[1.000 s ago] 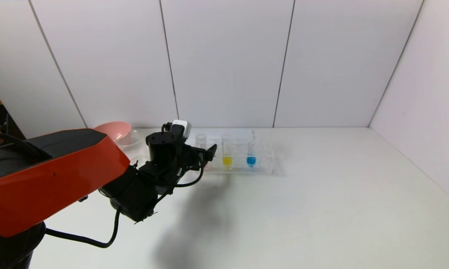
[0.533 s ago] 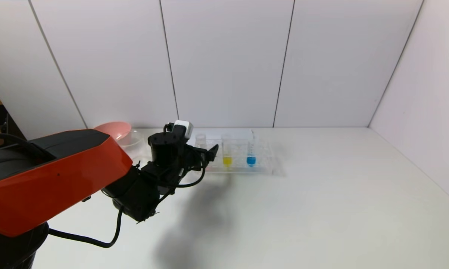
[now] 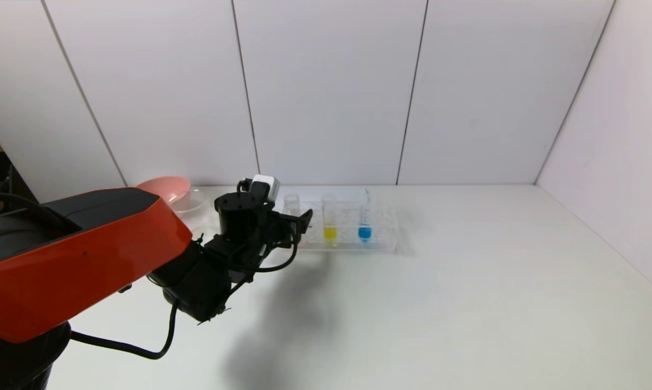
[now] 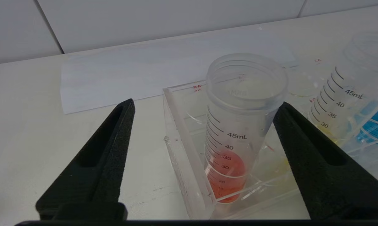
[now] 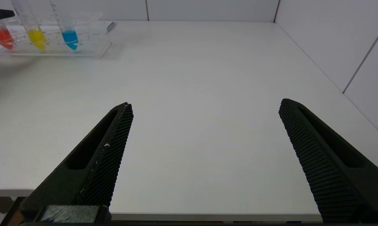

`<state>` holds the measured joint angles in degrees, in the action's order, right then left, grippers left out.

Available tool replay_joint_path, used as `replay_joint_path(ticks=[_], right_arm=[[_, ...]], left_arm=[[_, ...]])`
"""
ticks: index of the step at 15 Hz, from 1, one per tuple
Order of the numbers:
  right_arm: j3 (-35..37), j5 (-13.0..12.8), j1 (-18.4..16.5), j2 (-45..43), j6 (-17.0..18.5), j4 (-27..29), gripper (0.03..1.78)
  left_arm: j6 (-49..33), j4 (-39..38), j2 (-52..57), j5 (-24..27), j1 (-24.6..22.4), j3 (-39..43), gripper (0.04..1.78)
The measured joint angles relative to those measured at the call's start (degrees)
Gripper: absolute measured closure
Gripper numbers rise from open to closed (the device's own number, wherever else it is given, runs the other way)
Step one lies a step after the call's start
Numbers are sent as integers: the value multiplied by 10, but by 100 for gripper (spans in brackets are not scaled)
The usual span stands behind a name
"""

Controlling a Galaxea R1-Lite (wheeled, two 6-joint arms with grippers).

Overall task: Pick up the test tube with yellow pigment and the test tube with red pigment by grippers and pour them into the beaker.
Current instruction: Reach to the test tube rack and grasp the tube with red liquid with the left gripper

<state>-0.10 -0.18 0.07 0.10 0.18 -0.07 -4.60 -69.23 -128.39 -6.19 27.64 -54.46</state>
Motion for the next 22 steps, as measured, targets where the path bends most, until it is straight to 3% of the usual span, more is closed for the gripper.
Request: replay_joint_path(ticks=[4,5,19,20,22], right_arm=[[0,0,0,0,0,0,11],[0,0,0,0,0,0,11],[0,0,0,0,0,0,11],[0,0,0,0,0,0,11],[0,0,0,0,0,0,11]], left_arm=[[0,0,1,-1,0,2,101],[-1,0,1,-1,0,2,107],[14,14,23,-10,1,8,107],[15,6,28,-17,2,7,134],[22,10,35,-26,4,7,135]])
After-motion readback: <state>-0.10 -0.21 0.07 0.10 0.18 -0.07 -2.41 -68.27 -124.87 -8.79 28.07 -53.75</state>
